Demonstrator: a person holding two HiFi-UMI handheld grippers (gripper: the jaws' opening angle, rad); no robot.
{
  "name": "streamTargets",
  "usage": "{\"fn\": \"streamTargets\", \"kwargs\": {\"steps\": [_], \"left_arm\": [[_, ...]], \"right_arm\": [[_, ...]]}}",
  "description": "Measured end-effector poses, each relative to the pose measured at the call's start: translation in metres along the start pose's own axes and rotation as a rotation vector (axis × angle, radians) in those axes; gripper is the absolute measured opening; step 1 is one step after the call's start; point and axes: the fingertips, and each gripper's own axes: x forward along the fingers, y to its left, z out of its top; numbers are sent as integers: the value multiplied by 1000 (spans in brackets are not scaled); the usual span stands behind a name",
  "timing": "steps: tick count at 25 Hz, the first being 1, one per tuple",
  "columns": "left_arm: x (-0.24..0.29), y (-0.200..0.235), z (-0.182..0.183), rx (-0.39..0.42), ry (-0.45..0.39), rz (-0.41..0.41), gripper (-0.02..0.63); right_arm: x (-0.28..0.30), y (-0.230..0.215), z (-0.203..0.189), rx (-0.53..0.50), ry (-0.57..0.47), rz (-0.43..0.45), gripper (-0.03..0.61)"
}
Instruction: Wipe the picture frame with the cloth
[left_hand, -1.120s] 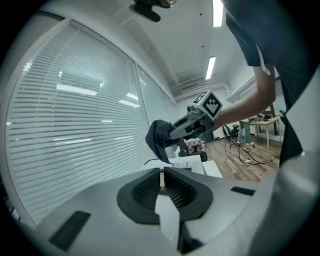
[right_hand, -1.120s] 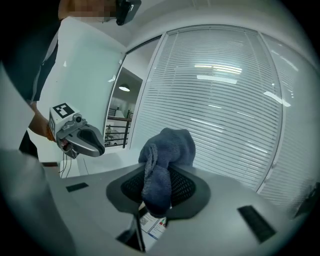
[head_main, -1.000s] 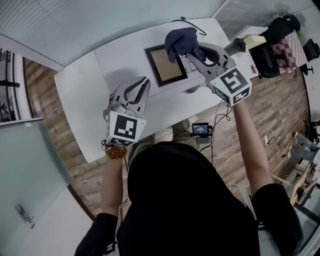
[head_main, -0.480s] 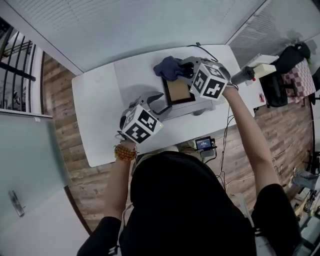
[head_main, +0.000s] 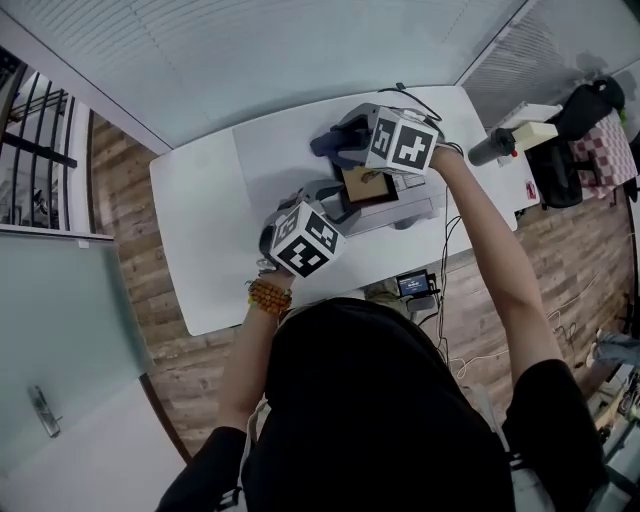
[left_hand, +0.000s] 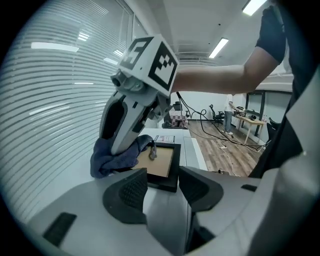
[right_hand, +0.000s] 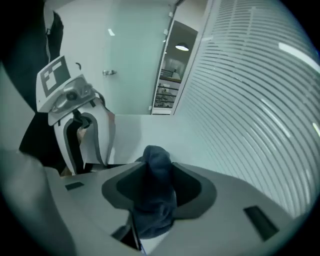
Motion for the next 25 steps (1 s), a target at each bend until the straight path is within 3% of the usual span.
{"fn": "streamTargets", "kwargs": {"steps": [3,5,20,25], "left_arm": [[1,1,0,0,-15,-4,199],[2,1,0,9,-20,-2,199],[3,2,0,18,-17,2,201],[3,2,0,11,-13,-5,199]], "right_arm": [[10,-6,-8,159,-50,39,129],[11,-6,-11,211,-71,44,113],[10,16,-14,218,1,40,54],[5,36,-13,168,34,51,52]]}}
